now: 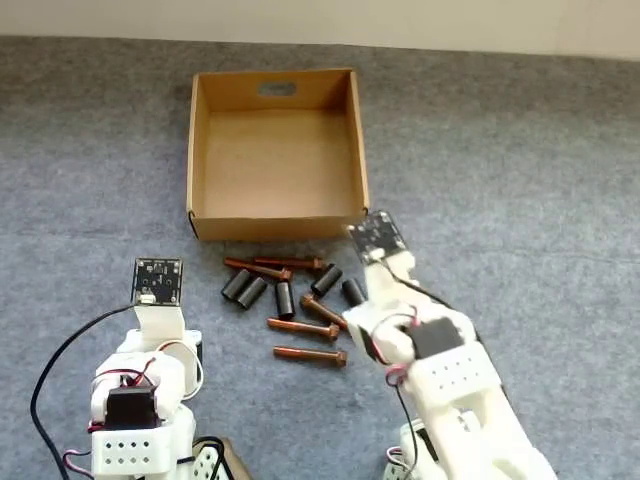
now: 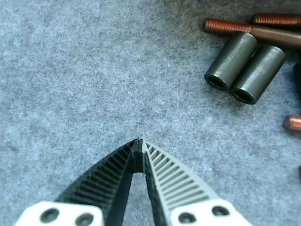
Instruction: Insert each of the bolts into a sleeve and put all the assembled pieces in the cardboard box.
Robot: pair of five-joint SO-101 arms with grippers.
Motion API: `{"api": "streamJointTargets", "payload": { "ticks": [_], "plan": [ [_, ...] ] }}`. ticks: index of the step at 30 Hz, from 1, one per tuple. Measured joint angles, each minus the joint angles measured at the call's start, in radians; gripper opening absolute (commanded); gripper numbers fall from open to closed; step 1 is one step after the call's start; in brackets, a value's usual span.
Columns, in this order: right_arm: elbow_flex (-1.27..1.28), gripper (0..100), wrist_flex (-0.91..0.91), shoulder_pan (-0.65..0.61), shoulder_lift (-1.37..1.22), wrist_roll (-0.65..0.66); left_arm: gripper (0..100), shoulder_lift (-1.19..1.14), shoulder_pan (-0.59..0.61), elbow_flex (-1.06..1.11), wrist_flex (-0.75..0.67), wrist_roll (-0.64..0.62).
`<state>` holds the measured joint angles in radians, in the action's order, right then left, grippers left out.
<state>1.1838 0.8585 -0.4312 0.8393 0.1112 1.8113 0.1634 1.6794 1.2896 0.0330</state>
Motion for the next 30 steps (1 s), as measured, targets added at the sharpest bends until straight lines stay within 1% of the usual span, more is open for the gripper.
{"api": "streamJointTargets", "payload": {
  "ticks": [6,10,15,20,24,26,29,30],
  "plan": [
    [-0.002,15.9,-0.166,-0.04,-0.201,0.003,1,0.0,0.0,0.0,0.0,0.0],
    [-0.002,15.9,-0.273,-0.04,-0.279,0.006,1,0.0,0.0,0.0,0.0,0.0],
    [-0.002,15.9,-0.338,-0.037,-0.324,0.011,1,0.0,0.0,0.0,0.0,0.0],
    [-0.002,15.9,-0.408,0.012,-0.374,0.11,1,0.0,0.0,0.0,0.0,0.0],
    [-0.003,15.5,-0.425,0.015,-0.453,0.176,1,0.0,0.0,0.0,0.0,0.0],
    [-0.028,12.3,-0.434,0.015,-0.499,0.199,1,0.0,0.0,0.0,0.0,0.0],
    [-0.061,0.0,-0.434,0.018,-0.572,0.209,1,0.0,0.0,0.0,0.0,0.0],
    [-0.077,0.9,-0.425,0.02,-0.588,0.209,1,0.0,0.0,0.0,0.0,0.0]
  ]
}}
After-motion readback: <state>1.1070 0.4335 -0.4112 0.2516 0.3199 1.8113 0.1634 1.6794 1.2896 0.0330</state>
